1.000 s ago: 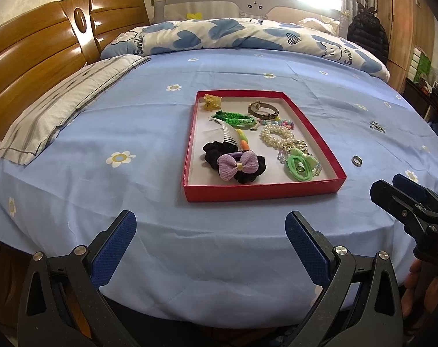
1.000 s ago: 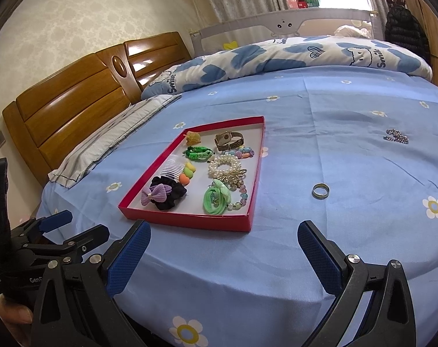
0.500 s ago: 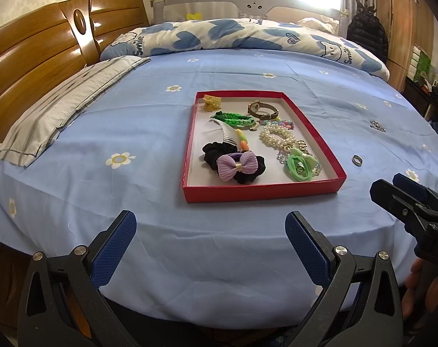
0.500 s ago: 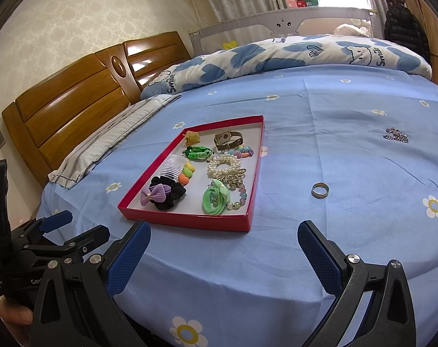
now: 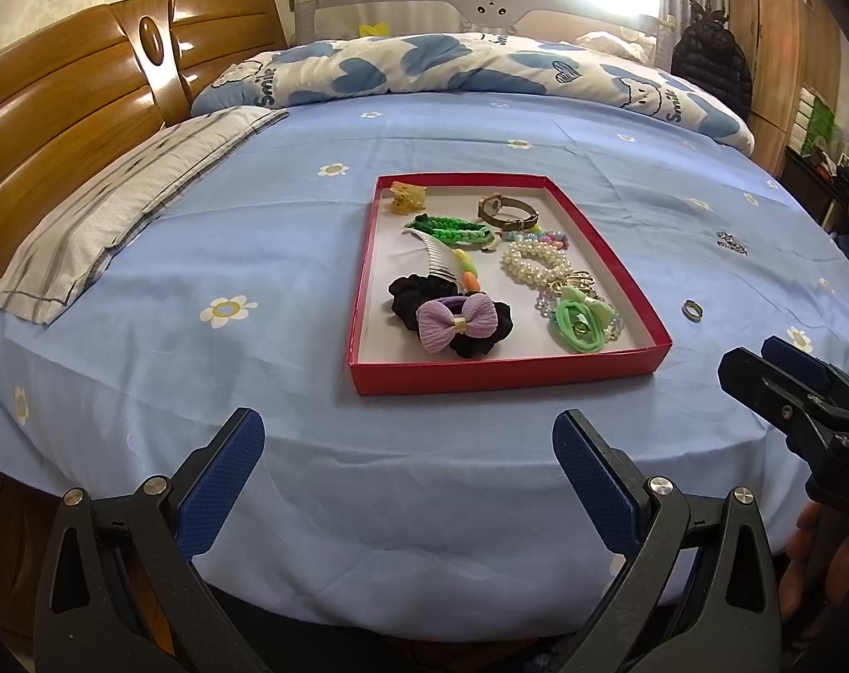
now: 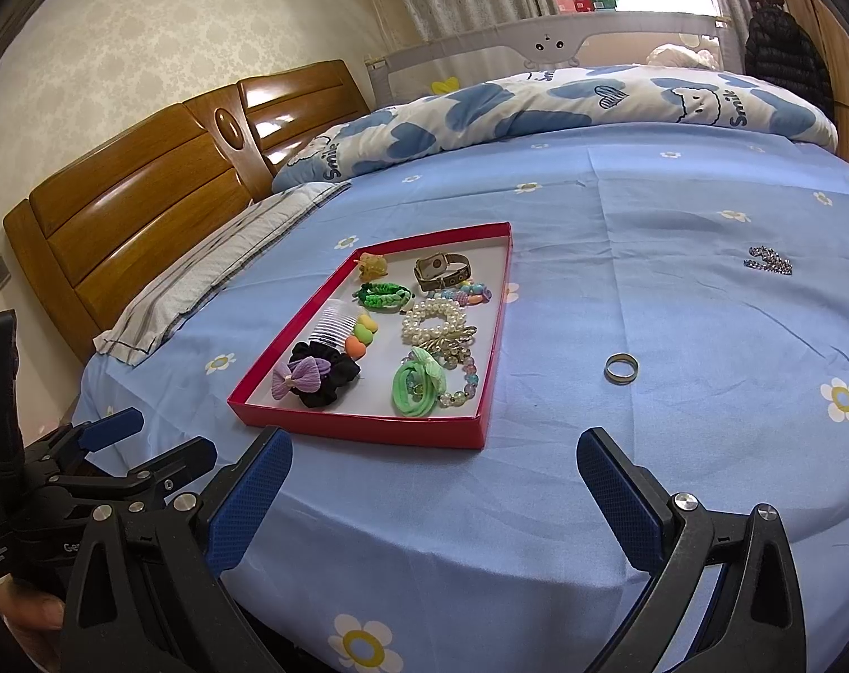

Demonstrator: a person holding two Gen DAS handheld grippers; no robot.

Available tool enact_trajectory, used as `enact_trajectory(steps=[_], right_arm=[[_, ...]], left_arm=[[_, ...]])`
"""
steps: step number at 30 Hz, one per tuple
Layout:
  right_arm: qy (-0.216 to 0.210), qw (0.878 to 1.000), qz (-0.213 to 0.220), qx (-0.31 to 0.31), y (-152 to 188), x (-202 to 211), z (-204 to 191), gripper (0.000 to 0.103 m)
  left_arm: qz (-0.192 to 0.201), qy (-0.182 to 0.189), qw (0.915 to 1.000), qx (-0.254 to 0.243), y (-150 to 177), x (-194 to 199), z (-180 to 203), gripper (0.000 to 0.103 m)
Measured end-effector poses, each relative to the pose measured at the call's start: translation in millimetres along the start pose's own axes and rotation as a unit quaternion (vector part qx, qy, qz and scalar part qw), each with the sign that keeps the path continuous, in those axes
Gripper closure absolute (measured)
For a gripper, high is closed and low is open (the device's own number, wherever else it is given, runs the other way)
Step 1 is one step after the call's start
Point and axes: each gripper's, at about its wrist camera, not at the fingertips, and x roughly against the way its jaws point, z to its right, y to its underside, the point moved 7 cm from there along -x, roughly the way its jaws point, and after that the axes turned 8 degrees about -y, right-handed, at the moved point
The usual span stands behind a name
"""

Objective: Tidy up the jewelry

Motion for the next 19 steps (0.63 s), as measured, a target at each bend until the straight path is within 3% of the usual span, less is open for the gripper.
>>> enact_trajectory(steps=[19], right_arm=[[-0.001, 1.0, -0.009, -0.009, -4, -4, 6, 0.0]], left_arm=[[-0.008, 0.017, 0.9998, -0.004, -11, -9, 11, 0.0]])
